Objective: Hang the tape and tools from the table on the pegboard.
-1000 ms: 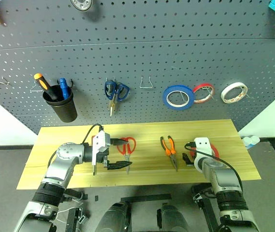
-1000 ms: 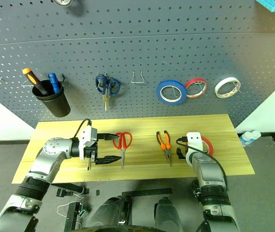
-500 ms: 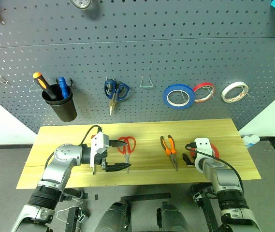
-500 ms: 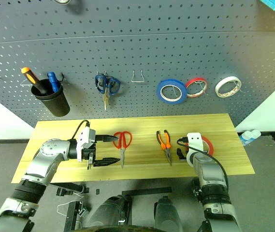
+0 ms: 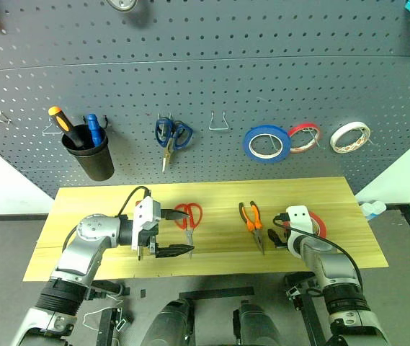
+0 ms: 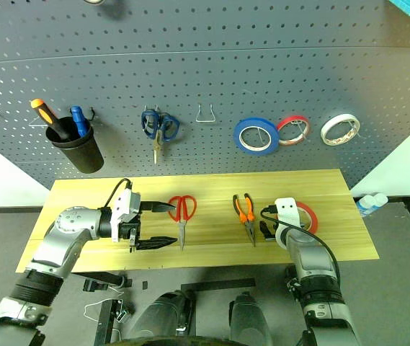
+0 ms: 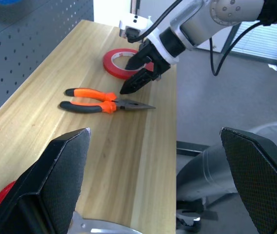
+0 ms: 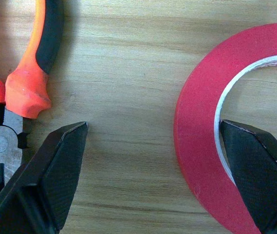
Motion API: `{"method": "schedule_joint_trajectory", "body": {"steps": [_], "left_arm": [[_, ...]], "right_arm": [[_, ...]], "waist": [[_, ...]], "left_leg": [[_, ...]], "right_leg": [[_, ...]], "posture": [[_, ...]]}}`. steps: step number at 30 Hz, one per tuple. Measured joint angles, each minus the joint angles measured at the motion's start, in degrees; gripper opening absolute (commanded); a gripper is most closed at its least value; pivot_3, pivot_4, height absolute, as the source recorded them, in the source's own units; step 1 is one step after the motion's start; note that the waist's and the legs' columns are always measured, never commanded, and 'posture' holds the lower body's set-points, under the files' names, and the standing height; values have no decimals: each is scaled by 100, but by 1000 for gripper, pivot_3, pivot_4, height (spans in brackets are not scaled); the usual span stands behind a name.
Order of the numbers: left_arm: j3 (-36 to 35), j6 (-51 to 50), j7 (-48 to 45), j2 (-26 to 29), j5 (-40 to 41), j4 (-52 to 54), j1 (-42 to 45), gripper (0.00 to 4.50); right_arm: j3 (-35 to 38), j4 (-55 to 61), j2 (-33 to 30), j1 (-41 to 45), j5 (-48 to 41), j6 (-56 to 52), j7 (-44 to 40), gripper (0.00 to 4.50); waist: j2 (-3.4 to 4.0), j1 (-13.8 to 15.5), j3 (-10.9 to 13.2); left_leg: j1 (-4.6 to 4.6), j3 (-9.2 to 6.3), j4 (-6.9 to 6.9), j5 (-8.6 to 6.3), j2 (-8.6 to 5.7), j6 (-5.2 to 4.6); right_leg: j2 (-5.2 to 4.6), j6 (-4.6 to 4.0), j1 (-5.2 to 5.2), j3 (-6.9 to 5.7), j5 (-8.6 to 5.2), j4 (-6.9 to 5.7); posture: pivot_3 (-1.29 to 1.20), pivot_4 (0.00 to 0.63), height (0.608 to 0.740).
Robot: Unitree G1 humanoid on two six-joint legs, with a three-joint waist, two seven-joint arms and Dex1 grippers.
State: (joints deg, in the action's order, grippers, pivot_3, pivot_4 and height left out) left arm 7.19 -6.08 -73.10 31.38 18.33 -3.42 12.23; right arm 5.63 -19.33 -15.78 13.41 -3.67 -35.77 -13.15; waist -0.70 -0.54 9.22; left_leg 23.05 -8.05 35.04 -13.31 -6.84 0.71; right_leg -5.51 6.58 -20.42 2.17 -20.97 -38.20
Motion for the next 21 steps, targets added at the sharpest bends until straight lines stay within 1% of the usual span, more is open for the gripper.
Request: {"method": "schedule_joint_trajectory", "body": {"steps": [10,15,17,19,21], "left_arm": [[4,-94,-2,57,97,108,-19,4451],[4,-95,-13,74,102,108,-8,4451],[4,-95,-13,98,103,108,-8,4500],[4,-96,-12,103,103,108,-8,4500],[4,-101,-10,103,104,112,-7,4500]], "right_arm": [[274,-115,98,100,-121,-28,270,4500],[444,-184,111,150,-224,-77,379,4500],[465,-196,113,153,-226,-73,388,4141],[494,-230,114,163,-226,-46,400,3690],[495,-231,118,163,-230,-26,396,3049]], "waist": [[-1,32,1],[-1,112,1],[-1,126,1],[-2,124,1],[-2,122,1]], "left_leg": [[0,0,0,0,0,0],[0,0,0,0,0,1],[0,0,0,0,0,1],[0,0,0,0,0,1],[0,0,-2,0,0,0]], "right_leg": [[0,-1,0,0,0,1],[0,-1,-1,0,0,1],[0,-1,-1,0,0,1],[0,-1,0,0,1,1],[0,-1,-2,0,0,1]], "posture": [[119,180,740],[121,180,740],[121,180,740],[126,184,740],[127,185,740]]}}
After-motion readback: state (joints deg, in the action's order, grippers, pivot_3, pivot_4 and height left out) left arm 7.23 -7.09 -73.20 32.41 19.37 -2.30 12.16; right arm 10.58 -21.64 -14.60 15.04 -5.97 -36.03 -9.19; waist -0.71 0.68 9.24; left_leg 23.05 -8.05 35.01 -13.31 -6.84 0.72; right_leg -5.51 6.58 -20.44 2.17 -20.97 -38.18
